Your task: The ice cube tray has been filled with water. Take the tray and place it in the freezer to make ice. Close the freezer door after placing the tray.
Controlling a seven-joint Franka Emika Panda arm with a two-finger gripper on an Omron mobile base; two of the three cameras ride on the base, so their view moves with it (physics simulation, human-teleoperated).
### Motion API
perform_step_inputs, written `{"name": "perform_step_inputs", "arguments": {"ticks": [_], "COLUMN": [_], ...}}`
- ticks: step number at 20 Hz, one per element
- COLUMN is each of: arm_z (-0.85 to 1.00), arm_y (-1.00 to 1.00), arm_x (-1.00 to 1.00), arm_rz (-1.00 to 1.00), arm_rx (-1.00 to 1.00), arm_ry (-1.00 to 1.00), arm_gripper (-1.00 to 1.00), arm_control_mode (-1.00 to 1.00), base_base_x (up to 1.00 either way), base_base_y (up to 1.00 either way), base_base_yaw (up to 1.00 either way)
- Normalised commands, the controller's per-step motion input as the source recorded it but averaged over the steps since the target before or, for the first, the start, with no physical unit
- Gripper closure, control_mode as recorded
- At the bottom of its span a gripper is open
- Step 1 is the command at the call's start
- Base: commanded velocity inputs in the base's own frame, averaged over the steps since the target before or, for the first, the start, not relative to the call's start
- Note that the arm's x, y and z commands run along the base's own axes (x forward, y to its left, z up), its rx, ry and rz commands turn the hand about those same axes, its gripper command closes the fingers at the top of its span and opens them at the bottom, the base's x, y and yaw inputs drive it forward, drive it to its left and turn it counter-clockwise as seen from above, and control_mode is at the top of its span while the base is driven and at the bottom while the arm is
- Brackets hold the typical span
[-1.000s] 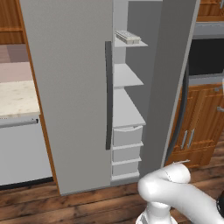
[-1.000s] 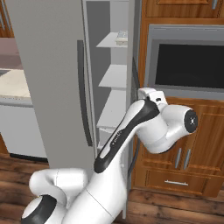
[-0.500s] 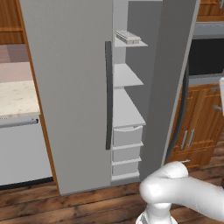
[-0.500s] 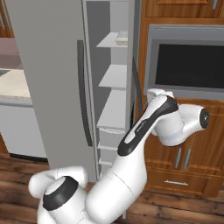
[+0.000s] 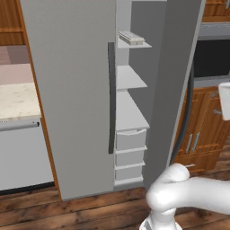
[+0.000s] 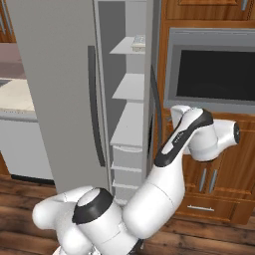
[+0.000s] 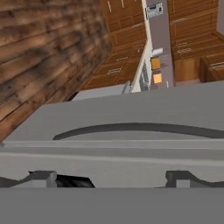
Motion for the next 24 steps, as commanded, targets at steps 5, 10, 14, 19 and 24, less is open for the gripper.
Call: {"name": "perform_step_inputs", "arguments": {"ticks": [5,10,14,19,24], "arm_z": [-0.46,-0.41,-0.38,-0.32,-0.31], "arm_y": [0.0,0.0,0.0,0.0,0.0], "arm_x": [0.2,0.05,0.0,0.0,0.01], "arm_rz": [0.01,0.0,0.0,-0.01,-0.03], "arm_rx": [0.0,0.0,0.0,0.0,0.0], "arm_ry": [0.0,-0.03,-0.05,-0.03,-0.01], "arm_gripper": [-1.0,-1.0,-1.0,-1.0,-1.0], "arm_control_mode": [-1.0,-1.0,-1.0,-1.0,-1.0], "base_base_x": [0.0,0.0,0.0,0.0,0.0], "base_base_y": [0.0,0.0,0.0,0.0,0.0], "base_base_yaw": [0.0,0.0,0.0,0.0,0.0]}}
